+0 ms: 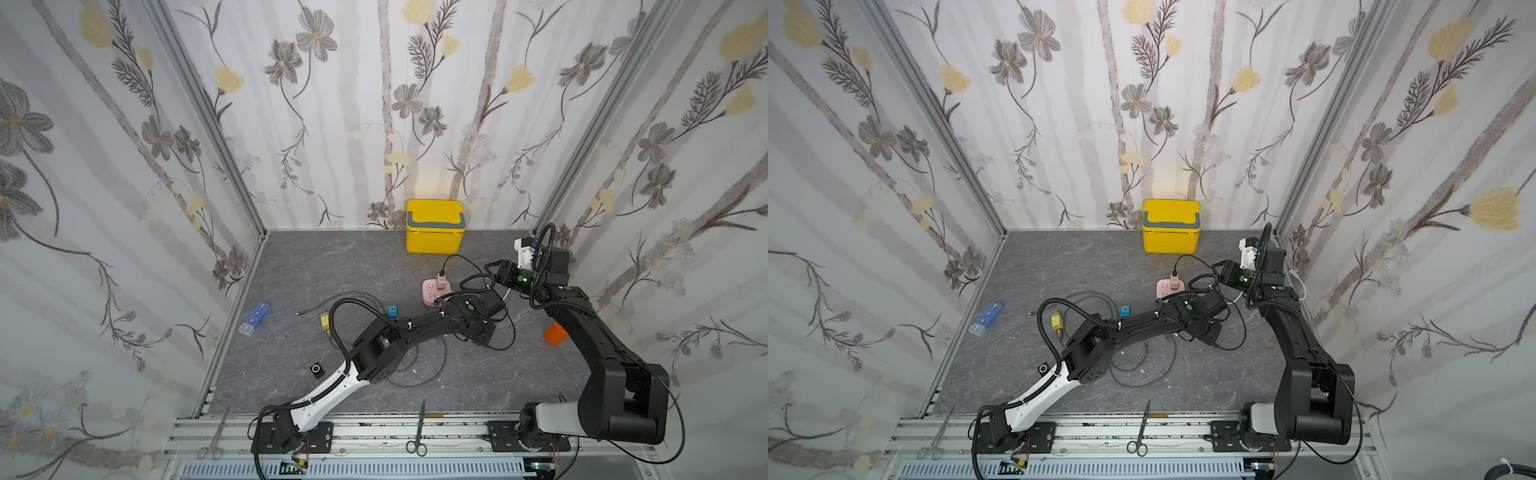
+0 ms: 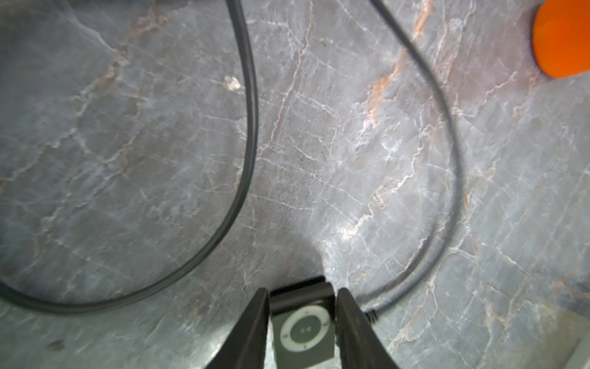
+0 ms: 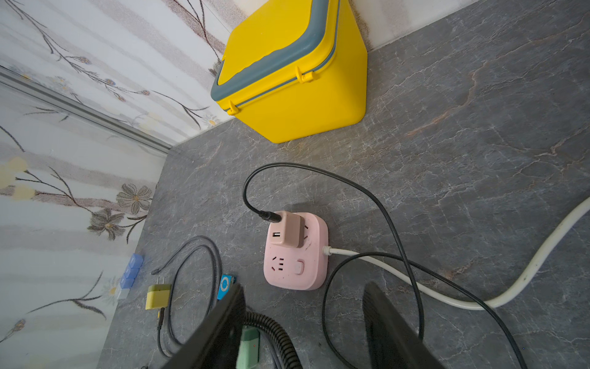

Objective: Charge mp3
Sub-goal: Place the MP3 player at the center of the board, then pick up the plug from the center of the board.

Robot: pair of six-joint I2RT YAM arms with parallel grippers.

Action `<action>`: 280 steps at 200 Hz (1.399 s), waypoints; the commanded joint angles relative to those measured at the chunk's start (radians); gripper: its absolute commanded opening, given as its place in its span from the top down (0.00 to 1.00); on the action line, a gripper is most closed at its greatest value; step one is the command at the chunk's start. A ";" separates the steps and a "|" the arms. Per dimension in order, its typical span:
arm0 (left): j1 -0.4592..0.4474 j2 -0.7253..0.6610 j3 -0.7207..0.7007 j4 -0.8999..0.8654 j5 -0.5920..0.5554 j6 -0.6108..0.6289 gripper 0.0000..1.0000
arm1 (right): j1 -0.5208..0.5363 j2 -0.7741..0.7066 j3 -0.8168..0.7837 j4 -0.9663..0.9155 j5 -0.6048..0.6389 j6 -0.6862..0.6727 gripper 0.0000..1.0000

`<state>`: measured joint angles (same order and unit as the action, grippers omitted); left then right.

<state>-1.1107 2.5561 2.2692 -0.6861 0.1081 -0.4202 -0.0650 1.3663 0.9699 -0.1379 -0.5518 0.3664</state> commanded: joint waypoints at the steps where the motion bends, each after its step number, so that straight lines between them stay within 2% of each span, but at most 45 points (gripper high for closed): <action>1: 0.009 -0.024 -0.015 0.031 0.035 -0.014 0.53 | 0.004 -0.008 -0.005 0.027 -0.008 0.005 0.41; 34: 0.030 -0.083 -0.081 0.089 0.062 -0.022 0.52 | 0.009 -0.021 -0.011 0.019 -0.005 0.005 0.41; 68: 0.061 -0.228 -0.199 0.151 0.066 -0.002 0.50 | 0.018 -0.033 -0.013 0.015 0.011 0.009 0.41; 113: 0.142 -0.495 -0.483 0.188 -0.028 0.009 0.49 | 0.071 -0.032 -0.008 0.017 0.053 0.019 0.41; 161: 0.294 -0.731 -0.792 0.133 -0.136 0.007 0.49 | 0.186 -0.021 0.006 0.006 0.120 0.033 0.42; 177: 0.335 -0.767 -0.861 0.122 -0.173 0.003 0.49 | 0.225 -0.017 0.007 0.008 0.139 0.047 0.42; 206: 0.371 -0.797 -0.934 0.151 -0.149 -0.012 0.49 | 0.304 -0.014 0.001 -0.005 0.204 0.072 0.44; 242: 0.328 -0.749 -0.936 0.163 -0.109 -0.034 0.48 | 0.407 -0.029 -0.049 0.014 0.282 0.116 0.45; 280: 0.287 -0.730 -0.948 0.164 -0.092 0.010 0.43 | 0.444 -0.081 -0.131 0.016 0.319 0.144 0.44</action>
<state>-0.8066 1.8168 1.3281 -0.5285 0.0051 -0.4454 0.3641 1.3174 0.8810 -0.1444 -0.2840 0.4763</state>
